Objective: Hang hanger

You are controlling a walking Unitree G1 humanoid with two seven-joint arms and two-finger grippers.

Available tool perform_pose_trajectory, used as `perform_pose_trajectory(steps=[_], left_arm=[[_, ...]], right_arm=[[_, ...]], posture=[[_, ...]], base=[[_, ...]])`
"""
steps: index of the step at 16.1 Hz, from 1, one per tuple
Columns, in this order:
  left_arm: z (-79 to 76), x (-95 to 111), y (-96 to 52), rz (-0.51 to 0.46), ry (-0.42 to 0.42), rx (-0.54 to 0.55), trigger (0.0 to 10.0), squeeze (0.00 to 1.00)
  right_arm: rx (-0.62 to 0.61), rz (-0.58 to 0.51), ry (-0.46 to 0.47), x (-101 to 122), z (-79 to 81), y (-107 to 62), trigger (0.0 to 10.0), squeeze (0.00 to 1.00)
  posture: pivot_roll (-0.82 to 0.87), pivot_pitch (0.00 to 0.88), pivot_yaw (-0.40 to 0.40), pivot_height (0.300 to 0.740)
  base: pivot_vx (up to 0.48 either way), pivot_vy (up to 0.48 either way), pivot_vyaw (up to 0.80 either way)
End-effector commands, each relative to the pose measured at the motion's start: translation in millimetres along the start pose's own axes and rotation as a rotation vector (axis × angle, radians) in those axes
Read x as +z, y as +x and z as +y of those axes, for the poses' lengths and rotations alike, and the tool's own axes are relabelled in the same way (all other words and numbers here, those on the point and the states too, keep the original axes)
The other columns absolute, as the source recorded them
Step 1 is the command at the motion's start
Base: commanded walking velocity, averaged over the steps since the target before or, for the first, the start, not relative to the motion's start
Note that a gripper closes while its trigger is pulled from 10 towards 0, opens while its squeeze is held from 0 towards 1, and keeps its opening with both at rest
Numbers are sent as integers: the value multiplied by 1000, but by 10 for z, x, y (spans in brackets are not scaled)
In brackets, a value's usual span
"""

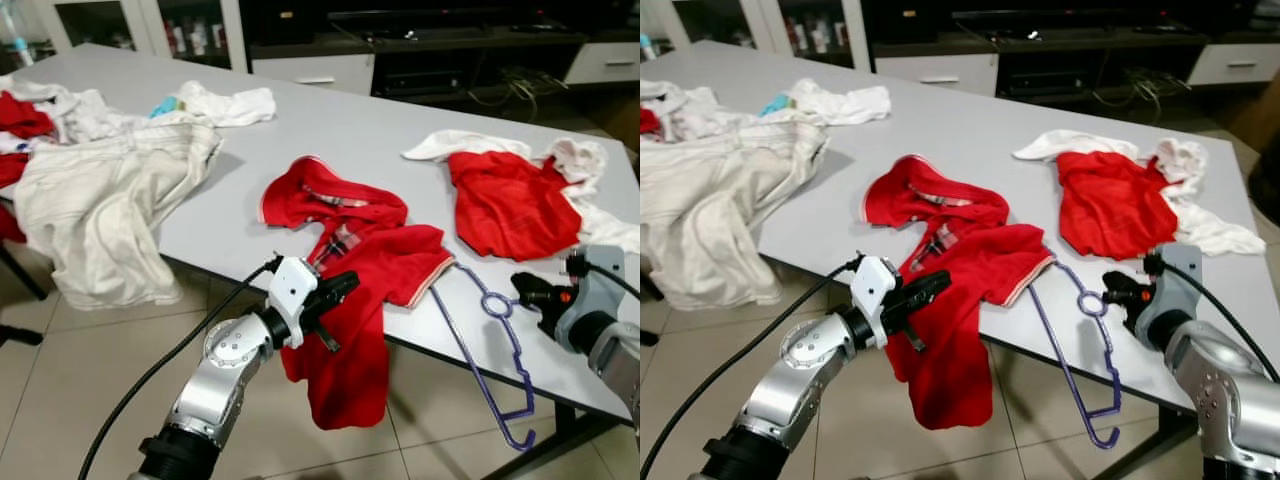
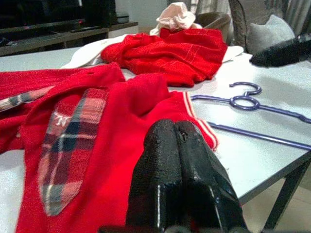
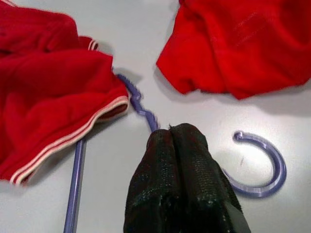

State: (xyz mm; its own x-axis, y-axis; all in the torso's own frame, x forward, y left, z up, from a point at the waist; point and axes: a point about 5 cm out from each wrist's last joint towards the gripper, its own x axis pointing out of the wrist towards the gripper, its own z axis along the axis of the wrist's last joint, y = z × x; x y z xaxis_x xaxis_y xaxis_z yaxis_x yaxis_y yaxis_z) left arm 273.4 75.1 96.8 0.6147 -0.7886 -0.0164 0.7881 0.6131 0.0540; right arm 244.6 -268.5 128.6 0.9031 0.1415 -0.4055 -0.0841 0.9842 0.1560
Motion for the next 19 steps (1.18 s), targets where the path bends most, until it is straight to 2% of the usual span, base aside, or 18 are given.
perform_pose_trajectory(steps=[1, 2, 5, 8, 9, 14, 19], left_arm=[[-2, 4, -3, 4, 7, -6, 10000, 0], [-3, 5, 15, 4, 6, -10, 10000, 0], [-14, 12, 41, 0, 3, -14, 10000, 0], [-20, 18, 56, -10, -19, -2, 10000, 0], [-3, 12, 44, -13, -38, 19, 10000, 0], [27, 9, 36, -15, -48, 35, 10000, 0], [22, 3, 47, -14, -44, 35, 10000, 0]], right_arm=[[10, -34, -23, 94, -15, -66, 10000, 0], [15, -75, -56, 143, -25, -134, 10000, 0], [15, -180, -81, 233, 42, -152, 10000, 0], [-3, -363, -83, 369, 140, -208, 10000, 0], [22, -444, -82, 404, 178, -300, 10000, 0], [46, -514, -106, 343, 208, -445, 10000, 0], [64, -522, -128, 232, 335, -476, 10000, 0]], posture=[[-182, 0, 12, 740], [-190, 0, 15, 740], [-192, 0, 16, 740], [-190, 0, 18, 740], [-190, 0, 21, 740], [-193, 0, 23, 740], [-201, 0, 20, 740]], base=[[0, 0, 0], [0, 0, 0], [0, 0, 0], [0, 0, 0], [0, 0, 0], [0, 0, 0], [0, 0, 0]])
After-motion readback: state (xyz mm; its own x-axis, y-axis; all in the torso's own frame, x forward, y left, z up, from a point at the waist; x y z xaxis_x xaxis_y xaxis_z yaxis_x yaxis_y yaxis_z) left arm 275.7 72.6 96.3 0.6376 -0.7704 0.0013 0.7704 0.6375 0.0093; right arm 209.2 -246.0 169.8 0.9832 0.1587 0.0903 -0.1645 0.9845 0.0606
